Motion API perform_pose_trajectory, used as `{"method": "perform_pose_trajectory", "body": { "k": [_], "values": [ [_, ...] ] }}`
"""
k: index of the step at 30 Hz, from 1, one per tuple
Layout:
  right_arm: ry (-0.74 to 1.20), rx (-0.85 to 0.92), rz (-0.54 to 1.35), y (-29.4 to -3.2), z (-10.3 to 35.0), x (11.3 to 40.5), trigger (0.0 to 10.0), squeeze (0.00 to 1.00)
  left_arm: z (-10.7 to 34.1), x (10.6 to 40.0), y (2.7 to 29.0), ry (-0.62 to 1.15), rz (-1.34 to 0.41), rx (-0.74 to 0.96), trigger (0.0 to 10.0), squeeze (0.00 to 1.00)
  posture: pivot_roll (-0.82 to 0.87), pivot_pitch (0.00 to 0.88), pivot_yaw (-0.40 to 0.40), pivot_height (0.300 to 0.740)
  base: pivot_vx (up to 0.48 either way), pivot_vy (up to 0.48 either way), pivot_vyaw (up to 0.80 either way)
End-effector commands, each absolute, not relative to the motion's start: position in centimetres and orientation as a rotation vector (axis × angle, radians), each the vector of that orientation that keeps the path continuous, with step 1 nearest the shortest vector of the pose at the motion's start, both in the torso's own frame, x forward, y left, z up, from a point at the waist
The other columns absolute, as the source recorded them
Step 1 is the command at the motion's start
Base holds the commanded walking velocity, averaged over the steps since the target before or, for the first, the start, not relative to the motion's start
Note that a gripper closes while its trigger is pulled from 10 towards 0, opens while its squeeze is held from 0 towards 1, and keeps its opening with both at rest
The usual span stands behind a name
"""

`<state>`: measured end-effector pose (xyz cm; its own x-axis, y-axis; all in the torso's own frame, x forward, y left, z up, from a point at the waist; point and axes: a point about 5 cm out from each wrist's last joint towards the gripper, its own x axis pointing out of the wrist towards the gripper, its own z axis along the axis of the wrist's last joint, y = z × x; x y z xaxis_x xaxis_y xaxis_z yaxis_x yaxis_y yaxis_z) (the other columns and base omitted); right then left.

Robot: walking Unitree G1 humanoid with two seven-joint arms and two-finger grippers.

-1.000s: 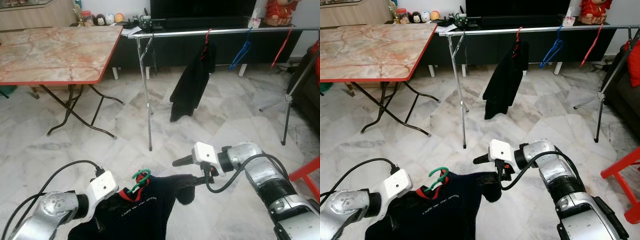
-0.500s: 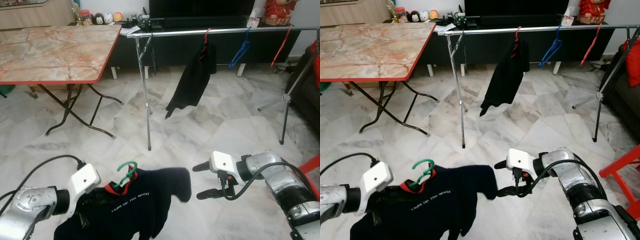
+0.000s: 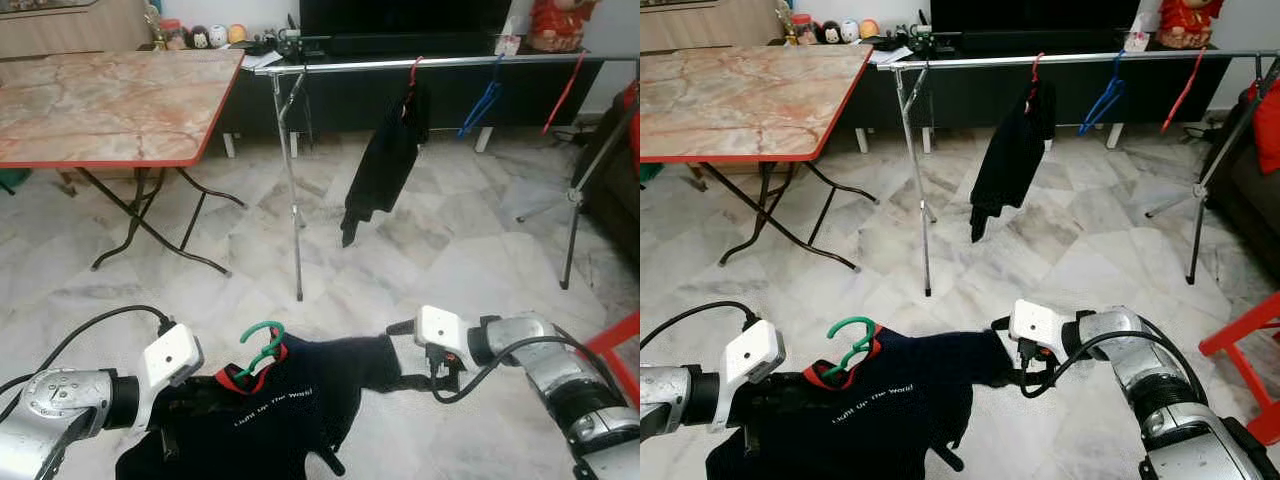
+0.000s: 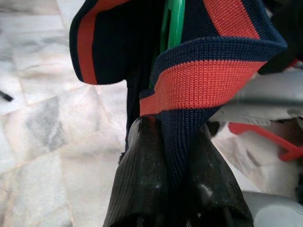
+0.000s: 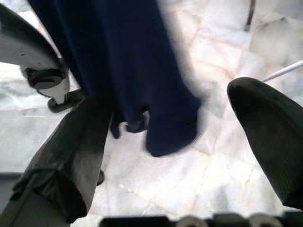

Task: Hang hanger

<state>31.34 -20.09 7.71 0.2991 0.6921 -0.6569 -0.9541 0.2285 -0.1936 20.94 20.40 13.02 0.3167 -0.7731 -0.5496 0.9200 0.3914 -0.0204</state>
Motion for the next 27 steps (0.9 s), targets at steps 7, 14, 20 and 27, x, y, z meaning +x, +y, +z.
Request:
{"method": "perform_pose_trajectory", "body": {
  "k": [7,14,20,27],
  "values": [
    [0.518,-0.682,1.181,-20.4,7.3,31.4,10.0,0.0,13.0,20.2,20.0,0.544,-1.19,0.321,0.0,0.0,0.01,0.023,0.029,0.74,0.0,0.0,0.0],
    [0.588,-0.655,1.256,-20.0,5.9,30.3,10.0,0.0,13.8,20.3,19.8,0.51,-1.206,0.302,0.0,0.0,0.01,0.019,0.029,0.74,0.0,0.0,0.0],
    [0.619,-0.657,1.236,-20.2,5.1,29.9,10.0,0.0,14.4,20.4,19.5,0.471,-1.217,0.277,0.0,0.0,0.02,0.014,0.03,0.74,0.0,0.0,0.0],
    [0.633,-0.682,1.206,-20.8,5.0,29.8,10.0,0.0,14.6,20.1,19.8,0.491,-1.239,0.284,0.0,0.0,0.02,0.013,0.033,0.74,0.0,0.0,0.0]
  ]
}}
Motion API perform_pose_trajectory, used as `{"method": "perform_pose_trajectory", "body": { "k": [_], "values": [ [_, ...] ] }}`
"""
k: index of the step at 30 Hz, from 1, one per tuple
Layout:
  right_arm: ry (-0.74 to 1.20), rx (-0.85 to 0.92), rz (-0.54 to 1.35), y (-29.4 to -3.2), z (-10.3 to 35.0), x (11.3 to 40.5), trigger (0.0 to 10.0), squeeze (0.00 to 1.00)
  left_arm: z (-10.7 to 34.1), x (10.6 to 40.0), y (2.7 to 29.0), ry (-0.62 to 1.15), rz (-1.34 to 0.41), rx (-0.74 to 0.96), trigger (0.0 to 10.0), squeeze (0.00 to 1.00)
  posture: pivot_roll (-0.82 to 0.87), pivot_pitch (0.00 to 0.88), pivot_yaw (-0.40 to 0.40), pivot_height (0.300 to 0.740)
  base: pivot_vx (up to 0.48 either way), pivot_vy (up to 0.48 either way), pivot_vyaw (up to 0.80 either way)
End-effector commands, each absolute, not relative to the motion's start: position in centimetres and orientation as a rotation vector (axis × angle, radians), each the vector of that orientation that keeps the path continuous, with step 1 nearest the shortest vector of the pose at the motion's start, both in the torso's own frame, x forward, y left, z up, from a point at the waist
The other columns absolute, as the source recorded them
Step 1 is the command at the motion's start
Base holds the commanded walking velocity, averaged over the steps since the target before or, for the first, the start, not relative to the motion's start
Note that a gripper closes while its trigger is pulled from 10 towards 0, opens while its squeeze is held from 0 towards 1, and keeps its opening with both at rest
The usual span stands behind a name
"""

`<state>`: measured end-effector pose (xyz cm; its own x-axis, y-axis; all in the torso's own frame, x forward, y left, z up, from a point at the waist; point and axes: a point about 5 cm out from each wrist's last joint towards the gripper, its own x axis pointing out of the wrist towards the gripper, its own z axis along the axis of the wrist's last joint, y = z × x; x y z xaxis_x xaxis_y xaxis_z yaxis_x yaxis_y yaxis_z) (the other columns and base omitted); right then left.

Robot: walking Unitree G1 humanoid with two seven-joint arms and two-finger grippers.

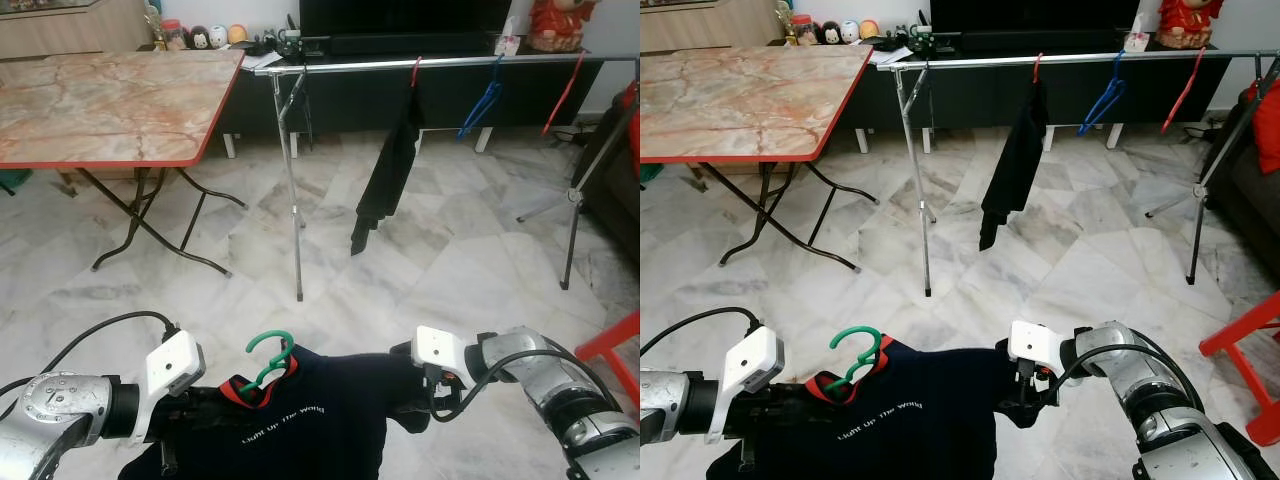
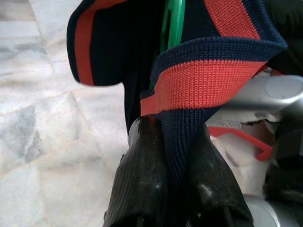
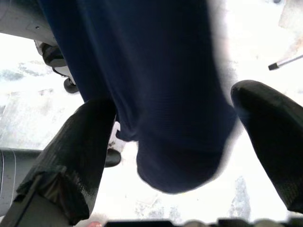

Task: Hang hanger

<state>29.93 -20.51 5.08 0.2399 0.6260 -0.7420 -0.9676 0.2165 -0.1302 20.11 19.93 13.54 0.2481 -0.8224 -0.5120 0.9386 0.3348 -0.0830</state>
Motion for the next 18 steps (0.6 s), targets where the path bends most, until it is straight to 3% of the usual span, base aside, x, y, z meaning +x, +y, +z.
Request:
{"method": "perform_pose_trajectory", "body": {
  "k": [1,3,4,5,18],
  "values": [
    [0.633,-0.684,1.202,-20.88,5.01,29.85,10.0,0.0,14.55,20.05,19.89,0.493,-1.24,0.284,0.0,0.0,0.02,0.013,0.033,0.74,0.0,0.0,0.0],
    [0.633,-0.689,1.191,-20.94,5.04,29.94,10.0,0.0,14.48,20.06,20.02,0.498,-1.235,0.287,0.0,0.0,0.02,0.013,0.033,0.74,0.0,0.0,0.0],
    [0.63,-0.691,1.187,-20.95,5.11,30.02,9.5,0.0,14.48,20.09,20.08,0.498,-1.231,0.288,0.0,0.0,0.01,0.014,0.033,0.74,0.0,0.0,0.0],
    [0.621,-0.684,1.175,-20.9,5.26,30.2,0.0,0.0,14.5,20.1,20.12,0.498,-1.228,0.286,0.0,0.0,0.02,0.015,0.032,0.74,0.0,0.0,0.0],
    [0.631,-0.691,1.183,-20.78,5.09,30.15,0.0,0.0,14.6,20.2,20.27,0.495,-1.218,0.286,0.0,0.0,0.02,0.02,0.029,0.74,0.0,0.0,0.0]
  ]
}}
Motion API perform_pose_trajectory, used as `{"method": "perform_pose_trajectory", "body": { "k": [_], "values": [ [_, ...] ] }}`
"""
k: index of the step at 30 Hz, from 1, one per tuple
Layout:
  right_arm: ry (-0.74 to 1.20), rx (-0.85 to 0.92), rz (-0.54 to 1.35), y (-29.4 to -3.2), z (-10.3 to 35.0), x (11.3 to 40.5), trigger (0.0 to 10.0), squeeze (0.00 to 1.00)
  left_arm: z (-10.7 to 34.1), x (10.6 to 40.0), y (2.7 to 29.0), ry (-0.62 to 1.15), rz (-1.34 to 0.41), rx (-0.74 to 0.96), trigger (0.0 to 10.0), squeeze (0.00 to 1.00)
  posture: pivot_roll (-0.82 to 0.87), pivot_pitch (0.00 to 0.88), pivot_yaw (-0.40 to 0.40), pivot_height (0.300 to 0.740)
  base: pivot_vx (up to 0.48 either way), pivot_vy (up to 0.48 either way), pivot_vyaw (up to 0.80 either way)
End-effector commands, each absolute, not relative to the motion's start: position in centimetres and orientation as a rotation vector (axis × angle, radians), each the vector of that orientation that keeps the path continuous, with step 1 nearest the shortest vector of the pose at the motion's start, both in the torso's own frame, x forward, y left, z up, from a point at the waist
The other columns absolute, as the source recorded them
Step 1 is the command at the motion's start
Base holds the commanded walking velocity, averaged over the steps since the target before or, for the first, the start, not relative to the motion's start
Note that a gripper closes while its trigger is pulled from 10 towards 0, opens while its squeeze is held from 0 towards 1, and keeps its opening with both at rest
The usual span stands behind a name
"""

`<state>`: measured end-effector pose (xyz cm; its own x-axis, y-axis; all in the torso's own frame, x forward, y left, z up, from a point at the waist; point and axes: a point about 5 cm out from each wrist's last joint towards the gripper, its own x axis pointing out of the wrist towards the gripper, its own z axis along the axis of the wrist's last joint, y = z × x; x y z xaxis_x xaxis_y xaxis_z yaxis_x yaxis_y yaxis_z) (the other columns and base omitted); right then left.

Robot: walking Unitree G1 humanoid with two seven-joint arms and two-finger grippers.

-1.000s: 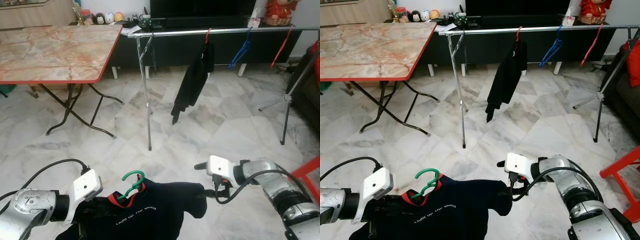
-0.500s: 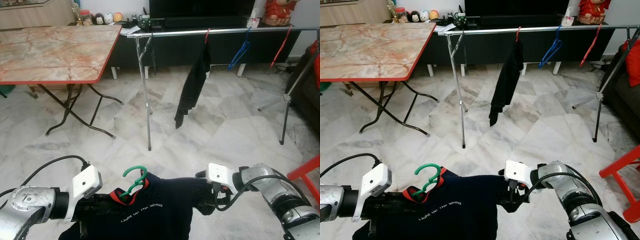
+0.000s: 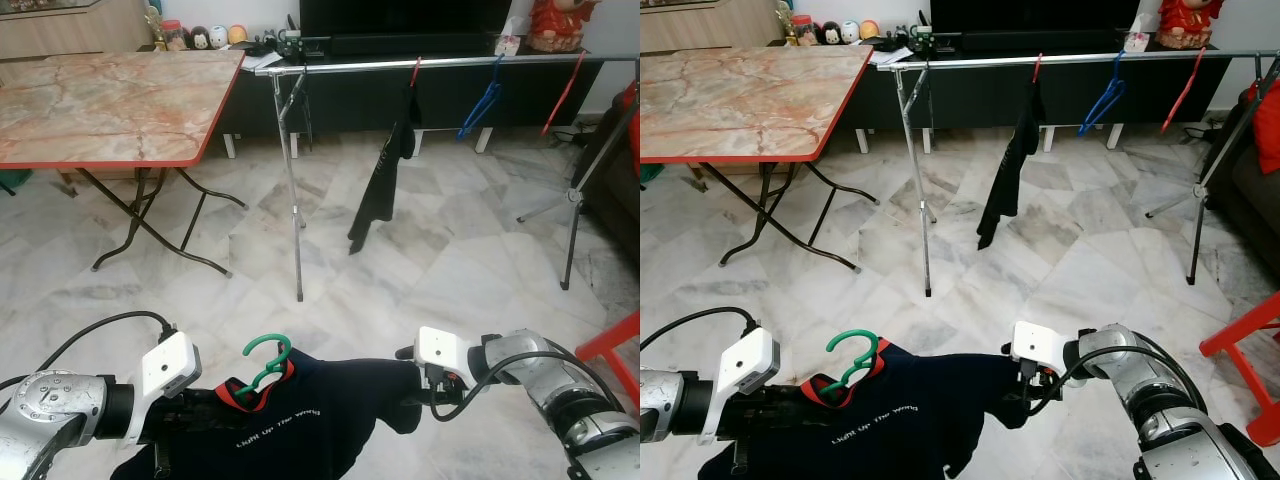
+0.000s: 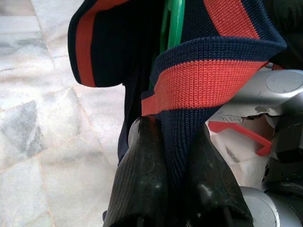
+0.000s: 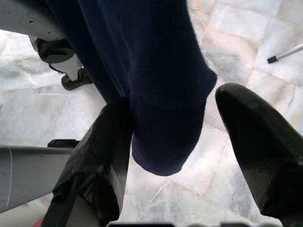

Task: Hang hanger

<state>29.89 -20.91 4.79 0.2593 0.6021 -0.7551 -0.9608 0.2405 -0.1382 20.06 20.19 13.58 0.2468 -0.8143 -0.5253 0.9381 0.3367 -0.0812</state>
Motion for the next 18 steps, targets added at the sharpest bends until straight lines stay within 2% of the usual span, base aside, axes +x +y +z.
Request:
{"method": "perform_pose_trajectory", "body": {
  "k": [1,18],
  "values": [
    [0.633,-0.69,1.186,-20.75,5.04,30.11,0.0,0.0,14.64,20.23,20.27,0.492,-1.218,0.285,0.0,0.0,0.02,0.021,0.028,0.74,0.0,0.0,0.0],
    [0.625,-0.684,1.177,-20.67,5.09,30.21,0.0,0.0,14.94,20.28,20.25,0.472,-1.214,0.263,0.0,0.0,0.02,0.028,0.028,0.74,0.0,0.0,0.0]
  ]
}}
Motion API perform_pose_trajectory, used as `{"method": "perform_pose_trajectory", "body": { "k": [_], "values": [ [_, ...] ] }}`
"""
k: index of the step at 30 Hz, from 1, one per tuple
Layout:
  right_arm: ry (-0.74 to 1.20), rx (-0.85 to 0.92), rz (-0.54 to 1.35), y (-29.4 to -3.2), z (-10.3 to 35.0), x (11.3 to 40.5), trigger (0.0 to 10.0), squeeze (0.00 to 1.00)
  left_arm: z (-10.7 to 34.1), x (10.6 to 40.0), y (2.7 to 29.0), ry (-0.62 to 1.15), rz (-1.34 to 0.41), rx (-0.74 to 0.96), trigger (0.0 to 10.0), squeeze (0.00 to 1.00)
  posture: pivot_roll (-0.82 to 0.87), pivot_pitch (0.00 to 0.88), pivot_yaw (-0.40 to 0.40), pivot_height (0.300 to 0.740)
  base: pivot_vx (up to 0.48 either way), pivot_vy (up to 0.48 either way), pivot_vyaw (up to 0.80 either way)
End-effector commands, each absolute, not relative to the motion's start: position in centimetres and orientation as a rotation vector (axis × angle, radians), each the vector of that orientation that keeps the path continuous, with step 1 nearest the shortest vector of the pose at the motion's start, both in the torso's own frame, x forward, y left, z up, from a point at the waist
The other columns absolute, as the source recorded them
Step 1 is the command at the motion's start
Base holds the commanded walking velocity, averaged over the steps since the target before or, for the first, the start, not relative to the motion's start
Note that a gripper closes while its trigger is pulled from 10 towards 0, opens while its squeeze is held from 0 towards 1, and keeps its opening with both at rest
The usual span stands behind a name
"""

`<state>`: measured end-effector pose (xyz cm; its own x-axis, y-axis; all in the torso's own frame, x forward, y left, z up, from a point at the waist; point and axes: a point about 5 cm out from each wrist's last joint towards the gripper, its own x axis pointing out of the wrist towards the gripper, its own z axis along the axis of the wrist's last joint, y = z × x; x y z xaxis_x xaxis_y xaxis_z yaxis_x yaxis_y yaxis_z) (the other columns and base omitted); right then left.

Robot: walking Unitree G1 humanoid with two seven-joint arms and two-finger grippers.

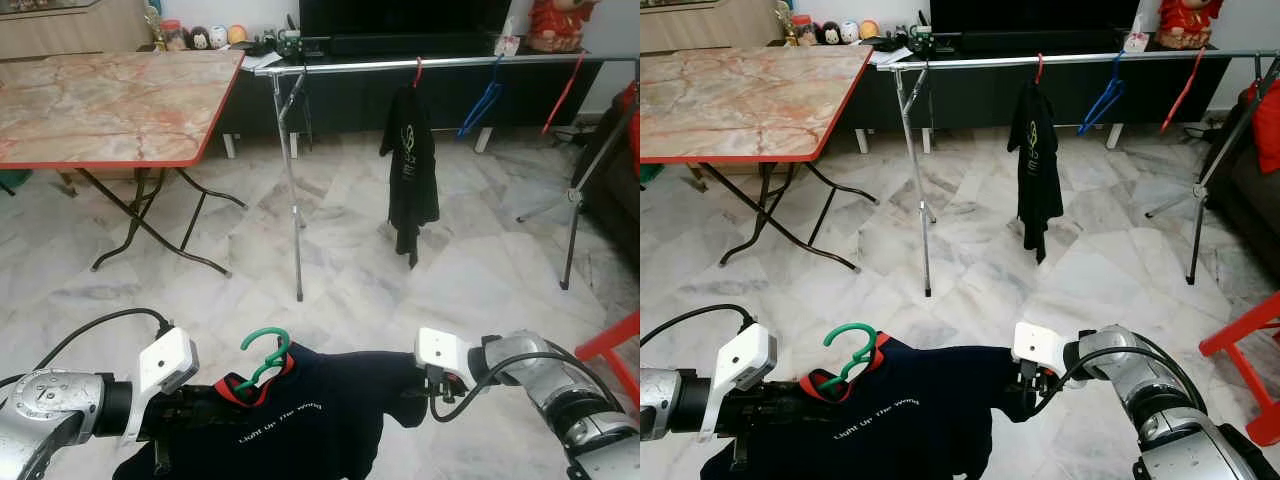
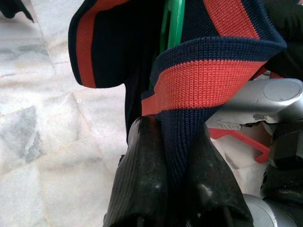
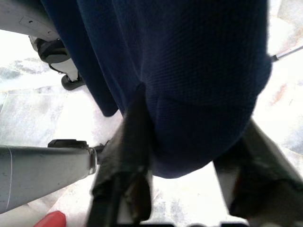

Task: Hang hanger

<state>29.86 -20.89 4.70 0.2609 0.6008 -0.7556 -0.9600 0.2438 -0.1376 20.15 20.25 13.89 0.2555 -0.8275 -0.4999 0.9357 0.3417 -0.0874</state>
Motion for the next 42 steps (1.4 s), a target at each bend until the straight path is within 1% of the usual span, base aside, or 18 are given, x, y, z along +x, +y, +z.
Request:
{"method": "perform_pose_trajectory", "body": {
  "k": [1,20,24,31,32,33,34,38,39,40,42],
  "values": [
    [0.625,-0.686,1.178,-20.7,5.1,30.2,0.0,0.0,15.0,20.2,20.3,0.473,-1.216,0.263,0.0,0.0,0.02,0.028,0.028,0.74,0.0,0.0,0.0],
    [0.619,-0.684,1.182,-20.5,5.1,30.3,0.0,0.0,14.9,20.2,20.3,0.475,-1.213,0.251,0.0,0.0,0.02,0.028,0.024,0.74,0.0,0.0,0.0],
    [0.598,-0.692,1.175,-20.5,5.6,30.6,0.0,0.0,14.5,20.3,20.7,0.486,-1.175,0.243,0.0,0.0,0.02,0.029,0.023,0.74,0.0,0.0,0.0],
    [0.606,-0.71,1.161,-20.9,5.8,30.7,0.0,0.0,12.7,20.9,22.6,0.53,-1.022,0.255,0.0,0.0,0.01,0.029,0.025,0.74,0.0,0.0,0.0],
    [0.609,-0.712,1.161,-21.0,5.7,30.6,0.0,0.0,12.1,21.3,23.2,0.531,-0.946,0.261,0.0,0.0,0.01,0.029,0.025,0.74,0.0,0.0,0.0],
    [0.609,-0.712,1.161,-21.0,5.7,30.6,0.0,0.0,12.1,21.3,23.2,0.531,-0.946,0.261,0.0,0.0,0.01,0.029,0.025,0.74,0.0,0.0,0.0],
    [0.61,-0.713,1.164,-21.0,5.7,30.6,0.0,0.0,11.6,21.7,23.8,0.531,-0.875,0.267,0.0,0.0,0.01,0.031,0.024,0.74,0.0,0.0,0.0],
    [0.616,-0.716,1.168,-21.0,5.6,30.6,0.0,0.0,11.1,22.2,24.6,0.51,-0.785,0.238,0.0,0.0,0.02,0.031,0.023,0.74,0.0,0.0,0.0],
    [0.616,-0.716,1.168,-21.0,5.6,30.6,0.0,0.0,11.1,22.2,24.6,0.51,-0.785,0.238,0.0,0.0,0.02,0.031,0.023,0.74,0.0,0.0,0.0],
    [0.628,-0.72,1.172,-21.1,5.5,30.5,0.0,0.0,11.4,22.7,25.0,0.454,-0.712,0.208,0.0,0.0,0.01,0.031,0.023,0.74,0.0,0.0,0.0],
    [0.636,-0.721,1.176,-21.1,5.4,30.4,0.0,0.0,11.8,23.3,25.4,0.382,-0.639,0.146,0.0,0.0,0.01,0.031,0.022,0.74,0.0,0.0,0.0]
  ]
}}
